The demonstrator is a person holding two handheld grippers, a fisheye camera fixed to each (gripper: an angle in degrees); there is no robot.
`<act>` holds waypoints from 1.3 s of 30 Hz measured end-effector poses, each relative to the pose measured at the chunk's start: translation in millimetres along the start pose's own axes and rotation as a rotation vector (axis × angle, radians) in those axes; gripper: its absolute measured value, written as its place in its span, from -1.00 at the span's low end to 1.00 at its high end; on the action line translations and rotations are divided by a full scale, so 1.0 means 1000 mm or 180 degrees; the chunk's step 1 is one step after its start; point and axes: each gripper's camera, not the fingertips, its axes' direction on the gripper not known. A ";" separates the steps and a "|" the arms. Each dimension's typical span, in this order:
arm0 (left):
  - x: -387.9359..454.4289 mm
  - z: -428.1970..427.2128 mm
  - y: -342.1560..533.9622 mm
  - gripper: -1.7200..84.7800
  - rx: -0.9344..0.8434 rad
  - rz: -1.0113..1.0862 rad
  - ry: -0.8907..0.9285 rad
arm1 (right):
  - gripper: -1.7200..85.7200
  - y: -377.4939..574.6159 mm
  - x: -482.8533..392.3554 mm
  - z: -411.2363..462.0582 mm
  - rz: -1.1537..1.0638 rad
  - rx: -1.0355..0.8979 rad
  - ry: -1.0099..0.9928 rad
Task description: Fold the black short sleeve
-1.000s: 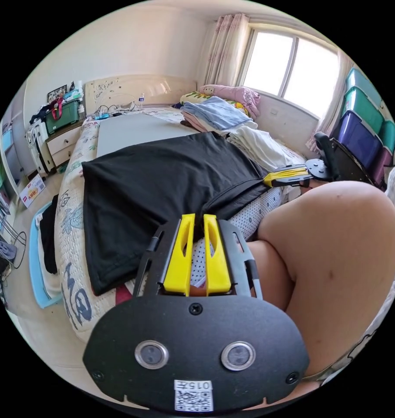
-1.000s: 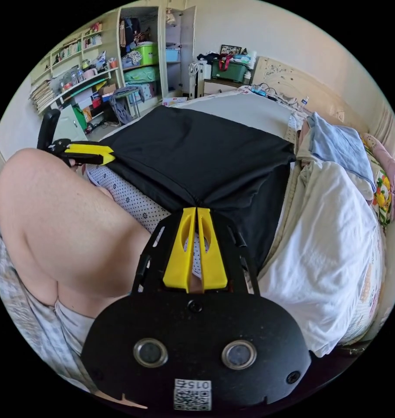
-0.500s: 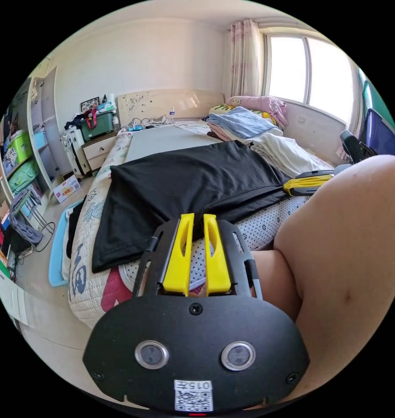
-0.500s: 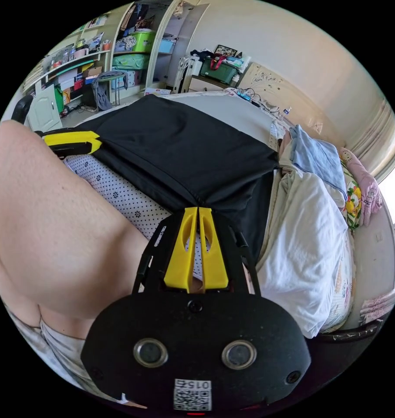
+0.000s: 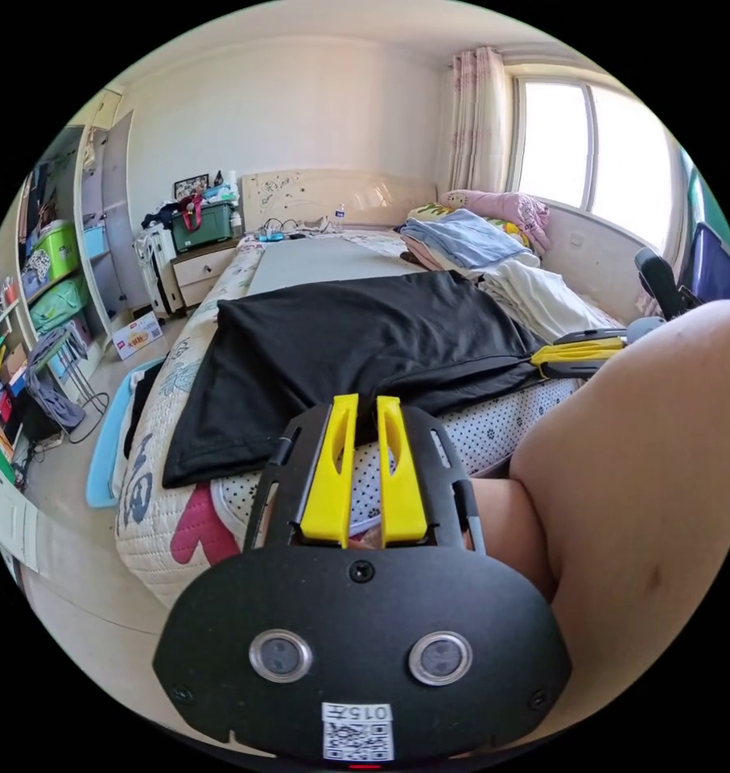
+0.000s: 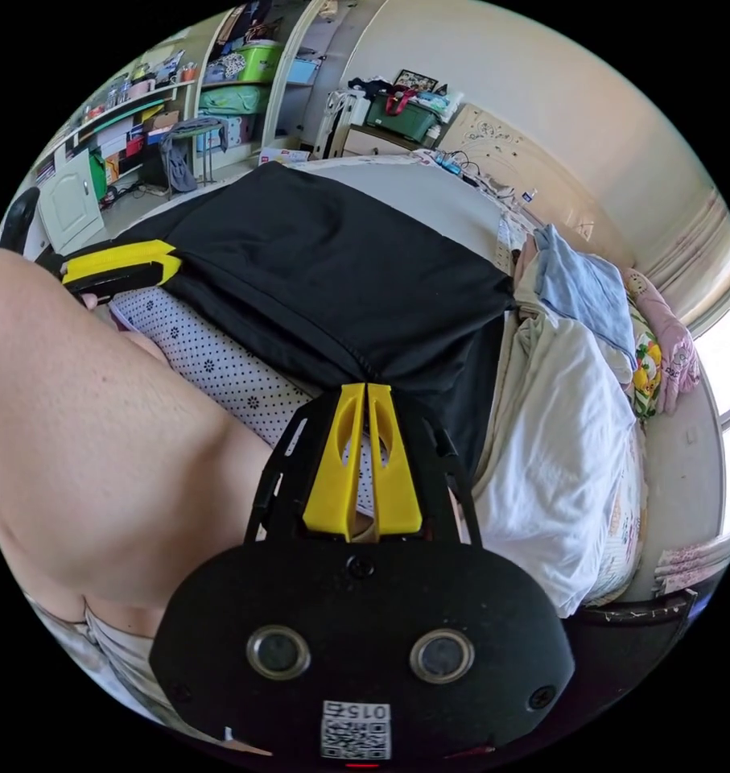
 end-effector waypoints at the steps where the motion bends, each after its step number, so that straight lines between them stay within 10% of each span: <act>1: -0.001 -0.001 0.001 -0.85 0.0017 -0.0028 0.0009 | -0.97 -0.002 -0.002 -0.002 -0.0021 -0.0014 0.0025; 39: -0.003 -0.011 0.005 -0.91 0.0082 0.0170 -0.0139 | -0.97 -0.042 -0.012 -0.009 0.0051 -0.0008 -0.0180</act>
